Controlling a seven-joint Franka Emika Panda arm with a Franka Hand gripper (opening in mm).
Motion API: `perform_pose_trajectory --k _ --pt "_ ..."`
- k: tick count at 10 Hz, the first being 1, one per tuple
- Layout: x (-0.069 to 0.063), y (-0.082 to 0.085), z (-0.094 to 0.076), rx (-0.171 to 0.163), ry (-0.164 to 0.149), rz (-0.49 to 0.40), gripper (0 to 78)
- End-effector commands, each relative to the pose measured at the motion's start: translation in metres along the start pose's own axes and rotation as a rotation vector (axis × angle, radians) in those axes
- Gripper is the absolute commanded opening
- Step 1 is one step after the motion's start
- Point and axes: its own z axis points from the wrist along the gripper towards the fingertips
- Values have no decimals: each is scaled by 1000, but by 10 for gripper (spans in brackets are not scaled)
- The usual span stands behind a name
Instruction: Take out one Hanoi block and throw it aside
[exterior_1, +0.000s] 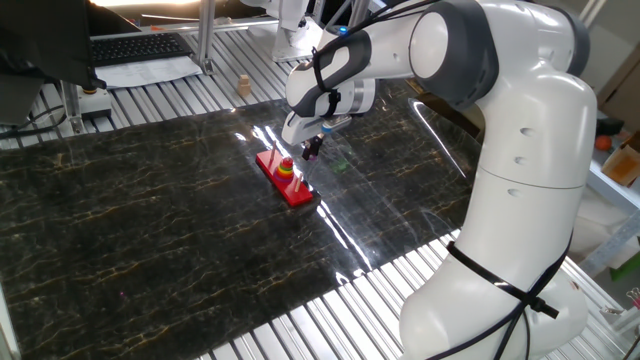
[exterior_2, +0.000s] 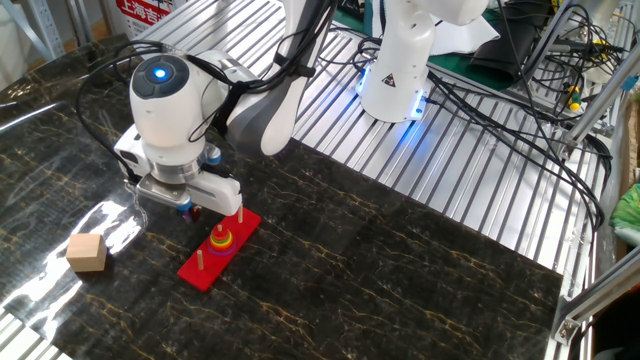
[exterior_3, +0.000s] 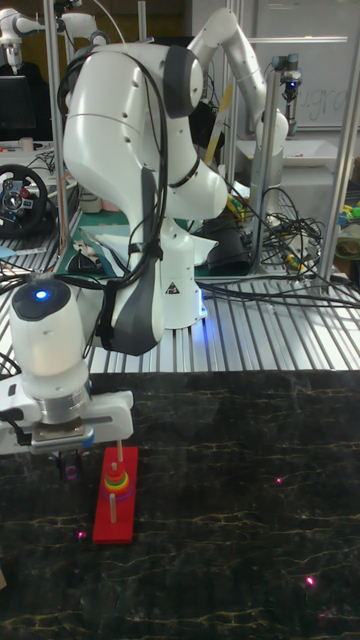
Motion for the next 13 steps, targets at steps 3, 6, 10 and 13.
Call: perform_pose_trajectory --k 3,6,10,13 --pt "-1 -1 -1 4 -12 12 11" --pt "-1 -1 0 3 -15 14 11" --pt "-1 -1 0 3 -16 14 774" --pt "-1 -1 0 3 -16 14 774"
